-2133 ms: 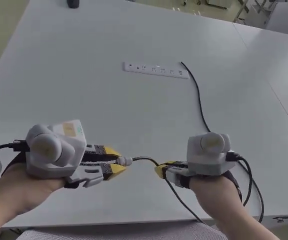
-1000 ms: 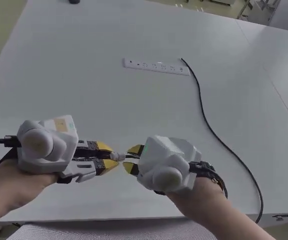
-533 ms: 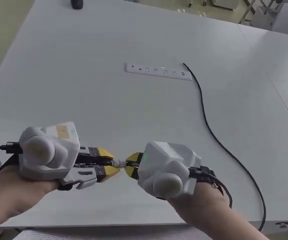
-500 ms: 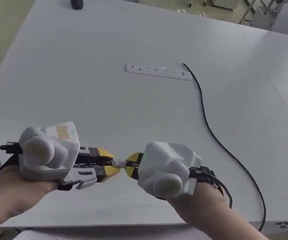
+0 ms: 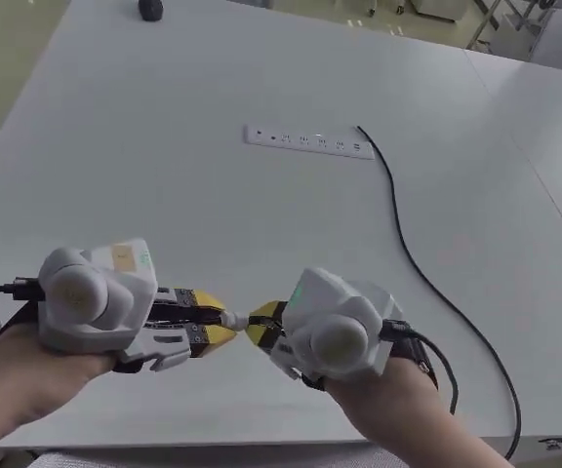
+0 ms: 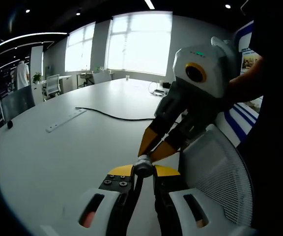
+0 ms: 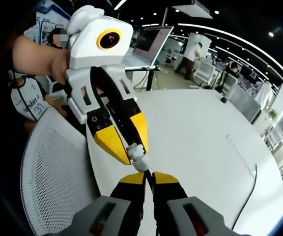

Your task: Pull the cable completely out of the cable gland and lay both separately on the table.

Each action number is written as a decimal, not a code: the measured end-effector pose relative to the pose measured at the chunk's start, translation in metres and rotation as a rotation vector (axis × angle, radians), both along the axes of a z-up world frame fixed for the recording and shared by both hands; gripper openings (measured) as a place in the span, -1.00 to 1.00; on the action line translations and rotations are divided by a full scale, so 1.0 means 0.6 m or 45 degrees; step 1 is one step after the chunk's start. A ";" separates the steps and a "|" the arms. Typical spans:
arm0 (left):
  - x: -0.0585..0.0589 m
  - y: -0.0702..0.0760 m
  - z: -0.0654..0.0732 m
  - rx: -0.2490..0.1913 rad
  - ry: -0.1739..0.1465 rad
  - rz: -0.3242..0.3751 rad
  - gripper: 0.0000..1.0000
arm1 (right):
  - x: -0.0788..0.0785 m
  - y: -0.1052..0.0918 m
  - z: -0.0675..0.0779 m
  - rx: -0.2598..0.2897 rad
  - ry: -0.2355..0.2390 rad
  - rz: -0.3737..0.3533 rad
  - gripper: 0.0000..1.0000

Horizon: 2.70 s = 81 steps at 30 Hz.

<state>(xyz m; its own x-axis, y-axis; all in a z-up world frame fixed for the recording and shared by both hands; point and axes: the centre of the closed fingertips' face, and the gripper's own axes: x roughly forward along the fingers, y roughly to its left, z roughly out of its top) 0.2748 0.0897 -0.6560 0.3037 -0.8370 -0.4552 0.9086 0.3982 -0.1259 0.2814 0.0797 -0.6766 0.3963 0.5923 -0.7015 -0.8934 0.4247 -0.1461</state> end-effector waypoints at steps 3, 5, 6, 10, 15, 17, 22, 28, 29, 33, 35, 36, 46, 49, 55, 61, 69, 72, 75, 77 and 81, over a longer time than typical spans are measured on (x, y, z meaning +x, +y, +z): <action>0.002 0.001 0.001 -0.008 0.001 0.006 -0.70 | 0.003 -0.009 -0.005 0.007 0.024 -0.041 -1.00; 0.002 0.001 0.001 -0.012 0.003 0.005 -0.69 | 0.004 -0.015 -0.007 0.015 0.042 -0.061 -1.00; 0.001 0.001 0.001 -0.013 0.003 0.005 -0.69 | 0.004 -0.018 -0.009 0.017 0.050 -0.070 -1.00; 0.003 -0.003 0.001 -0.015 0.004 0.009 -0.69 | 0.006 -0.028 -0.015 0.061 0.112 -0.136 -1.00; 0.006 -0.003 0.005 -0.020 -0.002 0.018 -0.69 | 0.015 -0.040 -0.019 0.118 0.168 -0.215 -1.00; 0.007 -0.003 0.008 -0.025 -0.004 0.024 -0.69 | 0.018 -0.046 -0.023 0.120 0.187 -0.248 -1.00; 0.008 -0.003 0.015 -0.037 -0.006 0.034 -0.69 | 0.026 -0.065 -0.032 0.177 0.272 -0.355 -1.00; 0.005 -0.006 0.014 -0.039 -0.004 0.034 -0.69 | 0.020 -0.076 -0.048 0.235 0.408 -0.468 -1.00; 0.004 -0.007 0.014 -0.038 -0.003 0.032 -0.69 | 0.018 -0.078 -0.051 0.248 0.442 -0.492 -1.00; 0.003 -0.009 0.016 -0.039 -0.004 0.029 -0.69 | 0.016 -0.087 -0.063 0.237 0.473 -0.522 -1.00; 0.004 -0.009 0.017 -0.040 -0.006 0.028 -0.69 | 0.017 -0.091 -0.067 0.234 0.483 -0.536 -1.00; 0.004 -0.008 0.017 -0.043 -0.009 0.029 -0.69 | 0.018 -0.094 -0.069 0.234 0.484 -0.548 -1.00; 0.000 -0.005 0.018 -0.052 -0.003 0.032 -0.69 | 0.013 -0.088 -0.072 0.217 0.479 -0.540 -0.99; 0.000 -0.003 0.018 -0.054 -0.005 0.032 -0.70 | 0.012 -0.087 -0.070 0.221 0.452 -0.501 -0.98; -0.003 -0.003 0.017 -0.047 -0.006 0.028 -0.70 | 0.013 -0.094 -0.063 0.209 0.371 -0.455 -0.94; -0.002 0.000 0.013 -0.028 -0.004 0.033 -0.70 | 0.026 -0.078 -0.016 0.283 0.211 -0.403 -0.66; -0.004 0.004 0.007 -0.021 0.009 0.027 -0.70 | -0.007 -0.022 0.004 -0.014 -0.082 0.018 -0.65; -0.005 0.004 0.007 -0.021 0.014 0.027 -0.70 | -0.009 -0.005 0.009 -0.024 -0.109 0.059 -0.67; -0.006 0.003 0.008 -0.021 0.011 0.021 -0.70 | -0.009 0.005 0.011 -0.038 -0.124 0.089 -0.71; -0.006 0.004 0.009 -0.022 0.011 0.021 -0.70 | -0.008 0.008 0.012 -0.067 -0.153 0.125 -0.75; -0.006 0.003 0.008 -0.024 0.012 0.014 -0.70 | -0.008 0.012 0.012 -0.090 -0.179 0.175 -0.85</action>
<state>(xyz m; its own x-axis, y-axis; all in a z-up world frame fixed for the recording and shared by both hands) 0.2712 0.0916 -0.6511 0.3091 -0.8419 -0.4424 0.9028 0.4060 -0.1419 0.2763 0.0867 -0.6693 0.4123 0.5989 -0.6865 -0.9109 0.2846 -0.2988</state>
